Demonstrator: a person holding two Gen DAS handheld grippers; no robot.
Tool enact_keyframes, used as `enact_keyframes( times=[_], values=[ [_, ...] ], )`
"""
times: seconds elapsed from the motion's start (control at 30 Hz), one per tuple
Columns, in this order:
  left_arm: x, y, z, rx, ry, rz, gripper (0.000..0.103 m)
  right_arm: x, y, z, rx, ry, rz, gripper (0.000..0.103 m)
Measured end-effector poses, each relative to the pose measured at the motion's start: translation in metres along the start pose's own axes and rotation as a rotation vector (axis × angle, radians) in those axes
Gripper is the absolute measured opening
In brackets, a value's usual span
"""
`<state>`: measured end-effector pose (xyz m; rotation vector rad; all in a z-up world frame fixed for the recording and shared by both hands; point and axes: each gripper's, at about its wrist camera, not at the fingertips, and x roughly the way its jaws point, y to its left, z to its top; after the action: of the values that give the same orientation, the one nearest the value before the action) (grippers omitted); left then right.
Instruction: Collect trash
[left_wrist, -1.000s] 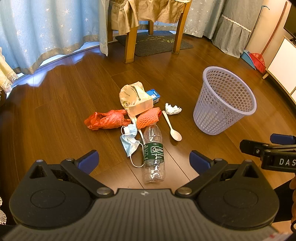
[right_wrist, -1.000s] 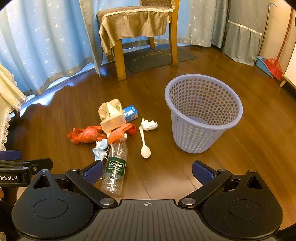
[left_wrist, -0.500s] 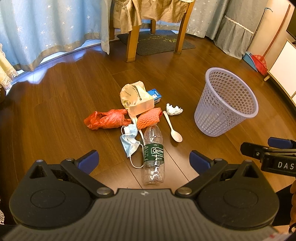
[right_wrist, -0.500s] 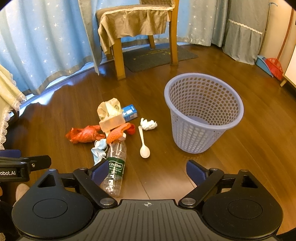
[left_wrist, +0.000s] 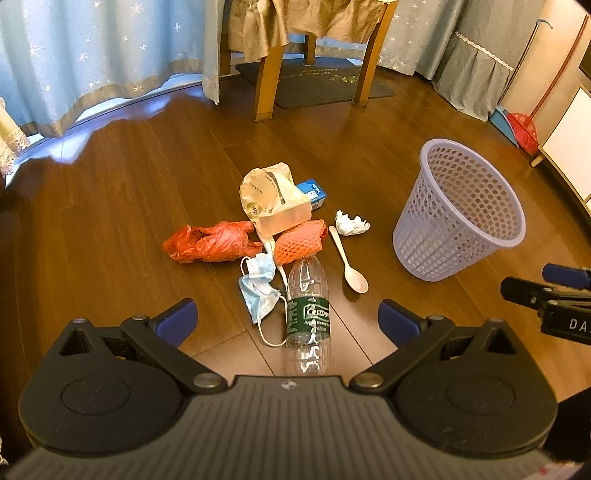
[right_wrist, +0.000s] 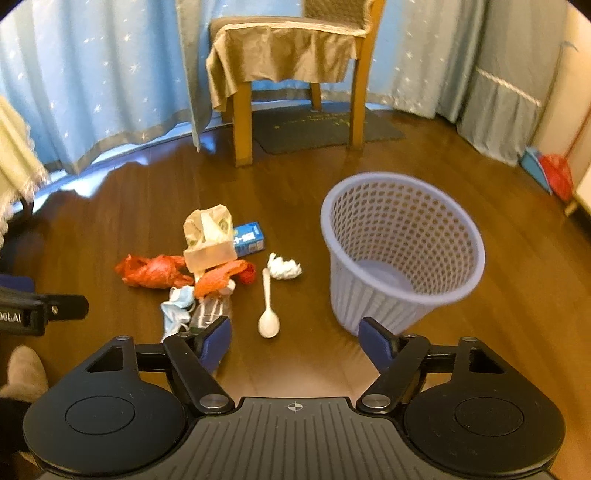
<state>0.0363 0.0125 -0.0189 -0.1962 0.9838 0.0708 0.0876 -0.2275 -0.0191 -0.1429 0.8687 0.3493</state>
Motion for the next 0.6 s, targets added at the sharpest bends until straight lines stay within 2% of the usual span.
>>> enact_keyframes(
  times=[0.27, 0.6],
  values=[
    [0.032, -0.007, 0.019, 0.026, 0.004, -0.001, 0.102, 0.042, -0.017, 0.017, -0.139, 0.009, -0.038, 0.062],
    [0.067, -0.007, 0.029, 0.051, 0.013, -0.009, 0.102, 0.106, -0.035, 0.028, -0.347, 0.079, -0.083, 0.046]
  ],
)
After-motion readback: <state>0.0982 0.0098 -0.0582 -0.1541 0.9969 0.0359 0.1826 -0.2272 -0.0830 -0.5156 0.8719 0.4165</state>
